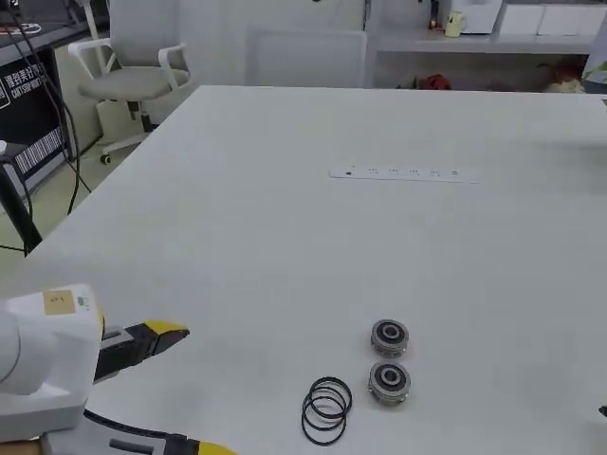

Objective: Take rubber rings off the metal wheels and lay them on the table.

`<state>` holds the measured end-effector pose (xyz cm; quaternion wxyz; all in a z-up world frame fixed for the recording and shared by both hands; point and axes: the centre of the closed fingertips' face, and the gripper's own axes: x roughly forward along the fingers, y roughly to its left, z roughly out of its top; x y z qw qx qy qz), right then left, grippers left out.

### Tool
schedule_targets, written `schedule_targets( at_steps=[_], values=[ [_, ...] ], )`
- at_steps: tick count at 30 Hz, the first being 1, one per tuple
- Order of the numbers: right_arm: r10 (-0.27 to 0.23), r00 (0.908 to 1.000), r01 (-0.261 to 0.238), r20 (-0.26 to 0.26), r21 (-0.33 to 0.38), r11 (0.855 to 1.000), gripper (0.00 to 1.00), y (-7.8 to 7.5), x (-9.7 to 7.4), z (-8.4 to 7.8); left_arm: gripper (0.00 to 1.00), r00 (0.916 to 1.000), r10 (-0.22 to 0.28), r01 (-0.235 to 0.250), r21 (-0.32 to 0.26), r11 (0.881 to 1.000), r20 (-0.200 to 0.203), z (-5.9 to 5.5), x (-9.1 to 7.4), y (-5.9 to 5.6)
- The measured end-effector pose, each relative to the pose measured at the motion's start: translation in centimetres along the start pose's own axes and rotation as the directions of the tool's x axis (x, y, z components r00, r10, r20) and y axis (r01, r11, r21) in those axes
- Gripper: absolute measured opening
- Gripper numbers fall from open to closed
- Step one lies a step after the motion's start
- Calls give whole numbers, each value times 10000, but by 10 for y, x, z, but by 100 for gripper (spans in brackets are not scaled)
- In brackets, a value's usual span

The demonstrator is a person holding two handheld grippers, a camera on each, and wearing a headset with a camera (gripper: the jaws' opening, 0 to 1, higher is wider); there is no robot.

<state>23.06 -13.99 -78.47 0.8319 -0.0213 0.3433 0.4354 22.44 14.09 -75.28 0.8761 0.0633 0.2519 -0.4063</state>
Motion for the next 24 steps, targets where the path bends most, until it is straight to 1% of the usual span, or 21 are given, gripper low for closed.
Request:
schedule_targets(
  at_steps=[15, 20, 24],
  values=[
    [-75, 10000, 75, 23, 102, 9999, 98, 0, 0, 0, 100, 10000, -33, 33, 24, 10000, -45, -2, -1, 1],
    [-85, 10000, 85, -10, 144, 9999, 98, 0, 0, -1, 100, 10000, -81, 81, -4, 10000, 21, 0, 1, -1],
    [-88, 10000, 88, 7, 117, 9999, 97, -1, 0, -1, 100, 9998, -85, 86, 73, 9999, -170, -3, 2, -2]
  ],
)
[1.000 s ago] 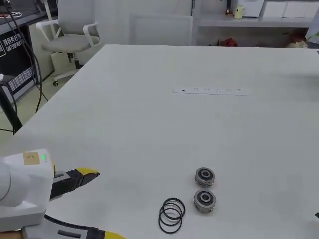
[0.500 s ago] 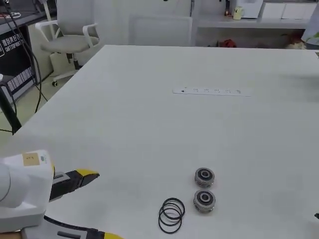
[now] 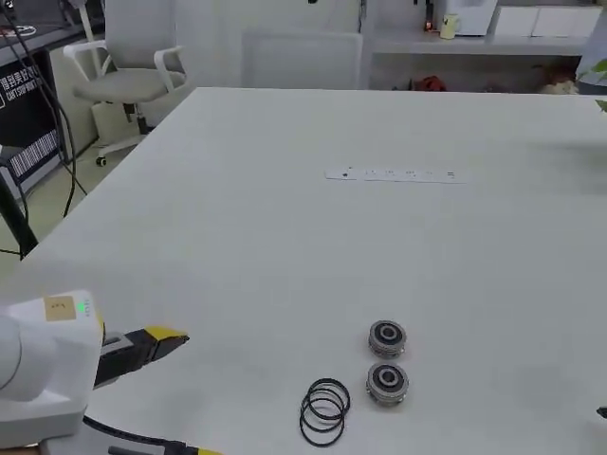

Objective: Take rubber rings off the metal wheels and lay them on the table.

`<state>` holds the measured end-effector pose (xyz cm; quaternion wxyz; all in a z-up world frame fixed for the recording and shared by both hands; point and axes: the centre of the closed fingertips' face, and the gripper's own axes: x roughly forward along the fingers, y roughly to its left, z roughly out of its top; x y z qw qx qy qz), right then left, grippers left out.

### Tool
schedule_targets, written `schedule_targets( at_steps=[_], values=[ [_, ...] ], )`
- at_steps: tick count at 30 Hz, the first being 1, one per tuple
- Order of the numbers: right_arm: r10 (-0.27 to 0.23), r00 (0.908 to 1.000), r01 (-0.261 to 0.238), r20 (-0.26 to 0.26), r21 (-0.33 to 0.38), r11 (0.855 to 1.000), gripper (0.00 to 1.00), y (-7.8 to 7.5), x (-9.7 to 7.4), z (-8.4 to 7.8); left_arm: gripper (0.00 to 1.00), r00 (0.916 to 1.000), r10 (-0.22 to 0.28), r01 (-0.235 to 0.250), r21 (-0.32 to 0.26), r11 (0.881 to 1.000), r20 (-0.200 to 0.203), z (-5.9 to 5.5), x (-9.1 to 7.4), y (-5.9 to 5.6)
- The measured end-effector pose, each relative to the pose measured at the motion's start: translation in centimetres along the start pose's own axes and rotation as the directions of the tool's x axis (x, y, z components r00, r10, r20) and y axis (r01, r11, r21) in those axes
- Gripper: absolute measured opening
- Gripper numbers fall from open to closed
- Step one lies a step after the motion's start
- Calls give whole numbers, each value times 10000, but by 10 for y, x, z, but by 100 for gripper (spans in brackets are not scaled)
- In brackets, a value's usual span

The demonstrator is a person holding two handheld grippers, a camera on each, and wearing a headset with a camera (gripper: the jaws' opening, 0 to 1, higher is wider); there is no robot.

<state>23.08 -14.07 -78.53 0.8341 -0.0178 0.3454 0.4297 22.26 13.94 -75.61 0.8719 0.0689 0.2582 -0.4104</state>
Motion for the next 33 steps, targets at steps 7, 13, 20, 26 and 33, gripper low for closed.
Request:
schedule_targets(
  at_steps=[7, 13, 20, 26, 33],
  values=[
    [2, 10000, -1, -36, 26, 10000, 97, -1, 0, -1, 100, 10000, -18, 18, -5, 10000, 75, 3, 0, -3],
    [-2, 10000, 2, -42, -14, 10000, 96, -1, 0, -1, 100, 10000, -15, 15, -105, 9999, 73, 1, 0, -4],
    [-45, 10000, 45, -19, -16, 10000, 96, 0, 0, -1, 100, 9999, -15, 15, -76, 10000, 116, 3, 0, -5],
    [-75, 10000, 75, -20, 34, 10000, 95, -1, 0, -1, 100, 10000, -9, 10, -70, 10000, 64, 1, 0, -5],
    [-105, 9999, 105, -72, 92, 9999, 95, -3, 0, -2, 100, 10000, -58, 58, -65, 10000, 62, 2, 0, -7]
  ],
)
